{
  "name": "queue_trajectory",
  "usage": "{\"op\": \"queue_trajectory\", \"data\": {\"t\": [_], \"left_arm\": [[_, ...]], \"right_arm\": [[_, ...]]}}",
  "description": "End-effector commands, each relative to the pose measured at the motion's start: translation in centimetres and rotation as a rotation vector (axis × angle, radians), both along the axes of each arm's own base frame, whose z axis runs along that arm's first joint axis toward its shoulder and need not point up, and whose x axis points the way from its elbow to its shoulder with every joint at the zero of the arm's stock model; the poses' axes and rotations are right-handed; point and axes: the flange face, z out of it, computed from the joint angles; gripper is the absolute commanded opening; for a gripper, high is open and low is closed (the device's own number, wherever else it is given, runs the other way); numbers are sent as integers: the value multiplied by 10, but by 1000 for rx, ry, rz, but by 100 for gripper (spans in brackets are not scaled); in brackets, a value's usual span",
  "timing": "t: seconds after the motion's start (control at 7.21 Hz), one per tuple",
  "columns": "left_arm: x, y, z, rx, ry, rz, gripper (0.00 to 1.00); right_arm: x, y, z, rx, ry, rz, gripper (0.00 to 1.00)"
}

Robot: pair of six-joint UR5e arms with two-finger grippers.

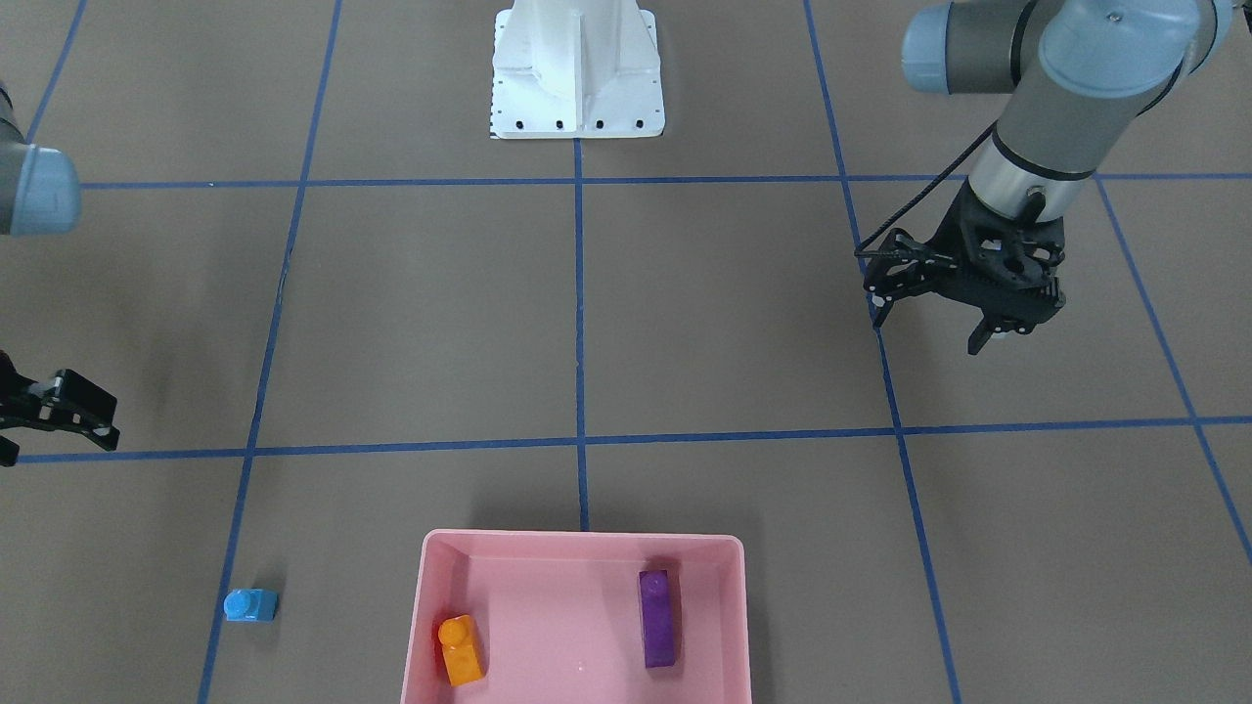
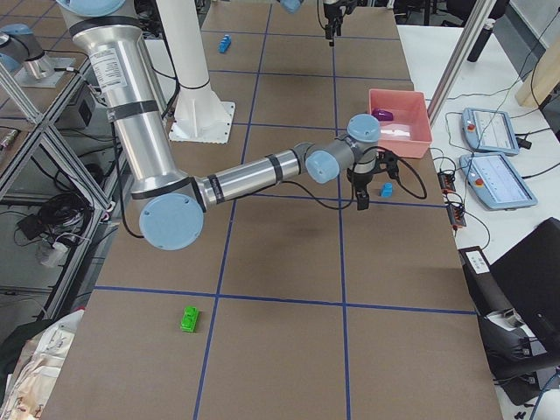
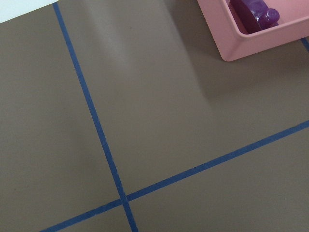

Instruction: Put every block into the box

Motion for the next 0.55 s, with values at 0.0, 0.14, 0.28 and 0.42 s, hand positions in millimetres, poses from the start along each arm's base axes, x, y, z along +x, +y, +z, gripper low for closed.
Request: {"op": "queue_trajectory", "data": {"t": [0.0,0.14,0.28,0.42], "left_arm": [[-1,1,0,-2,1,-3,100],[-1,1,0,-3,3,-5,100],[-1,1,0,-5,1,-7,100],[-1,1,0,-6,2,-8,100]], "right_arm": [[-88,-45,-9,-1,-32,113,99],[-121,-67,-30,2,-18,148,99],[-147,-77,-33,1,9,177,97],[-154,-85,-26,12,9,183,96]]}}
